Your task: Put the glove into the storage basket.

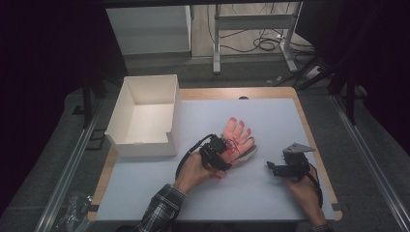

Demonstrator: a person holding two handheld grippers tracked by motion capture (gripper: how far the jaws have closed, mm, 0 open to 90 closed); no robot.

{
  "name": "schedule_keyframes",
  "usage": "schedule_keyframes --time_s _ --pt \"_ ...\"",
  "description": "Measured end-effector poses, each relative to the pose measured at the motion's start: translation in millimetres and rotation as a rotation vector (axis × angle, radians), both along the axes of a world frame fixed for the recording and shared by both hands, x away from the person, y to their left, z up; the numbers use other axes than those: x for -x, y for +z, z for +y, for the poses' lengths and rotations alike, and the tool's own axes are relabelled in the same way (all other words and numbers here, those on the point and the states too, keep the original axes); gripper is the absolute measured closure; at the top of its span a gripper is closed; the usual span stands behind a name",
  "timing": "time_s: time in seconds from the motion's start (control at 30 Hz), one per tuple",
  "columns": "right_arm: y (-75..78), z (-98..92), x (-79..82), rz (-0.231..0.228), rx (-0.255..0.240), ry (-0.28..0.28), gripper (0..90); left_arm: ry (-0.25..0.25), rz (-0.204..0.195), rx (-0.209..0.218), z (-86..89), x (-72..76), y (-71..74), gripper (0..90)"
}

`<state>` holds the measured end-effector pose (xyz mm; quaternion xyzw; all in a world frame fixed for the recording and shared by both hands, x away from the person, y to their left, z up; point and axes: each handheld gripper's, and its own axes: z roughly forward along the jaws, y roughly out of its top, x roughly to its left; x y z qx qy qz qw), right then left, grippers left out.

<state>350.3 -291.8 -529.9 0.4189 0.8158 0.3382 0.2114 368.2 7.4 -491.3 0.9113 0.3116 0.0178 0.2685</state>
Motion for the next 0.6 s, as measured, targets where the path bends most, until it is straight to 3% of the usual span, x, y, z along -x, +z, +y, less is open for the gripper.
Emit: schedule_keyframes --time_s 0.1,0.6 --pt "0.0 0.0 0.0 0.0 0.0 0.0 19.4 0.025 -0.019 0.016 3.4 -1.2 10.0 48.0" --pt "0.0 0.0 0.1 0.001 -0.001 -0.001 19.5 0.102 -0.082 0.009 15.2 -21.2 54.6 47.0"
